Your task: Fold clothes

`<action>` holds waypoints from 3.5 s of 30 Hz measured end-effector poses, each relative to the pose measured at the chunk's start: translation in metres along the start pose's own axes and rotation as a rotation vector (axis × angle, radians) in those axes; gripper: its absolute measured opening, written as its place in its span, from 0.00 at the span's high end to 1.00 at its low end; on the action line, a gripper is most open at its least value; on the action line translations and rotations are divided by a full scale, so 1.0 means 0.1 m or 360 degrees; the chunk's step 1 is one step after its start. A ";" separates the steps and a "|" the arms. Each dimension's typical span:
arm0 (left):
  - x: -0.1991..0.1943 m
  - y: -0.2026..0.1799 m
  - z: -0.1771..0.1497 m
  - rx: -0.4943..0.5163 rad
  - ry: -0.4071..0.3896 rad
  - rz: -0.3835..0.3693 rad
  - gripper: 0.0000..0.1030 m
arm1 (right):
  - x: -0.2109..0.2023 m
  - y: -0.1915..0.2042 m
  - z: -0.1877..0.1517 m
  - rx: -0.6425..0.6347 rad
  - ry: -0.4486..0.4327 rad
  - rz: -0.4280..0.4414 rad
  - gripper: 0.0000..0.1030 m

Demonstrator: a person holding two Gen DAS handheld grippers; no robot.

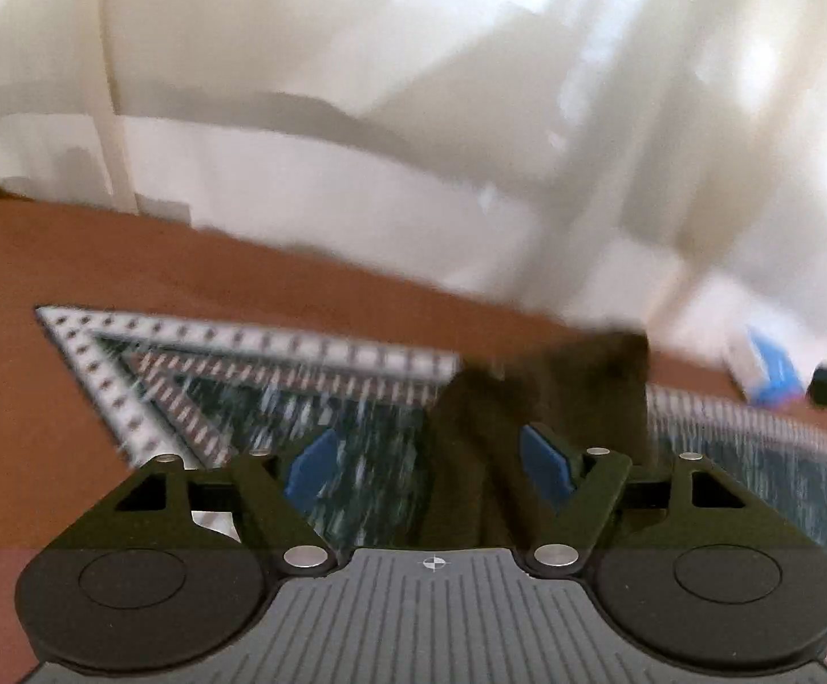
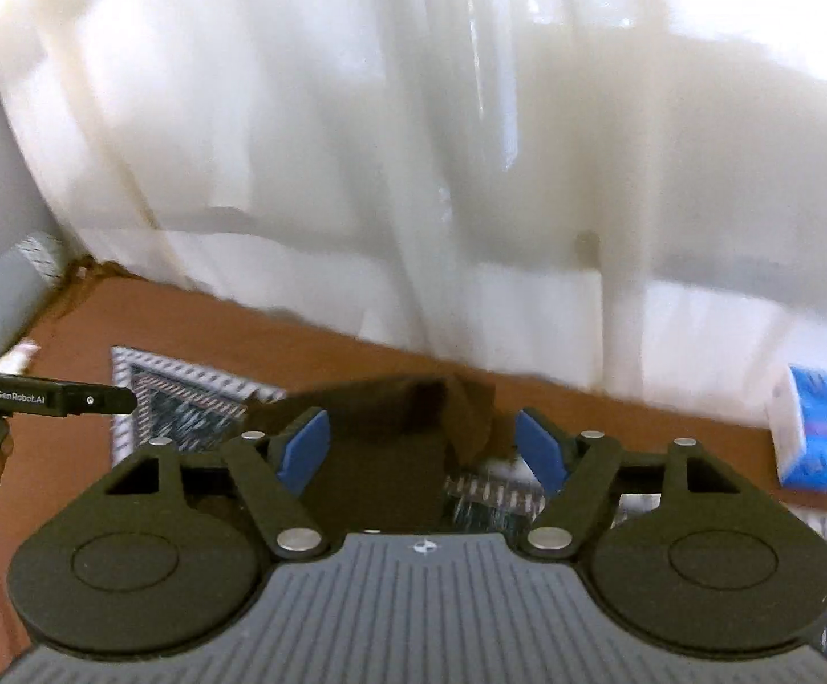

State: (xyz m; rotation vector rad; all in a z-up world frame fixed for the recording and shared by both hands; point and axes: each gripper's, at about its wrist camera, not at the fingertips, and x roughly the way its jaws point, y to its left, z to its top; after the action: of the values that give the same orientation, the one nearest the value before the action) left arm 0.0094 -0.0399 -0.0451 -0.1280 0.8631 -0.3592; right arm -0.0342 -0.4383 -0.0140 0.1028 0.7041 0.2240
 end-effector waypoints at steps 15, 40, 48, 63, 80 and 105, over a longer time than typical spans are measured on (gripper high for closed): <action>-0.22 0.13 -1.29 -0.0177 0.0344 0.0008 0.26 | -0.58 -0.19 -1.97 0.0480 0.0330 -0.0148 0.36; -0.99 0.43 -0.99 -0.0463 0.0050 0.0065 0.99 | -1.32 -0.15 -1.60 0.0662 0.0015 0.0053 0.98; -1.11 0.65 -0.84 -0.0557 -0.0050 0.0174 0.99 | -1.91 -0.48 -1.06 0.0560 -0.0371 -0.0188 0.98; -0.79 0.79 -1.04 -0.0449 0.0119 0.0278 0.69 | -1.21 -1.02 -1.37 0.0662 -0.0045 -0.0447 0.96; -0.95 -0.89 -1.25 0.0323 0.0248 -0.0177 0.32 | -0.78 -0.52 -1.45 0.0407 0.0138 -0.0374 0.50; 0.00 -1.98 -1.99 0.0113 0.0403 0.0249 0.44 | -0.46 -1.41 -1.86 0.0217 0.0315 -0.0218 0.35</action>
State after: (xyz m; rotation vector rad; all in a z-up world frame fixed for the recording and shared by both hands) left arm -0.1931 -0.2181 -0.1232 0.0522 1.1016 -0.2622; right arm -0.1654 -0.5828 -0.1503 0.1636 0.9198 0.0548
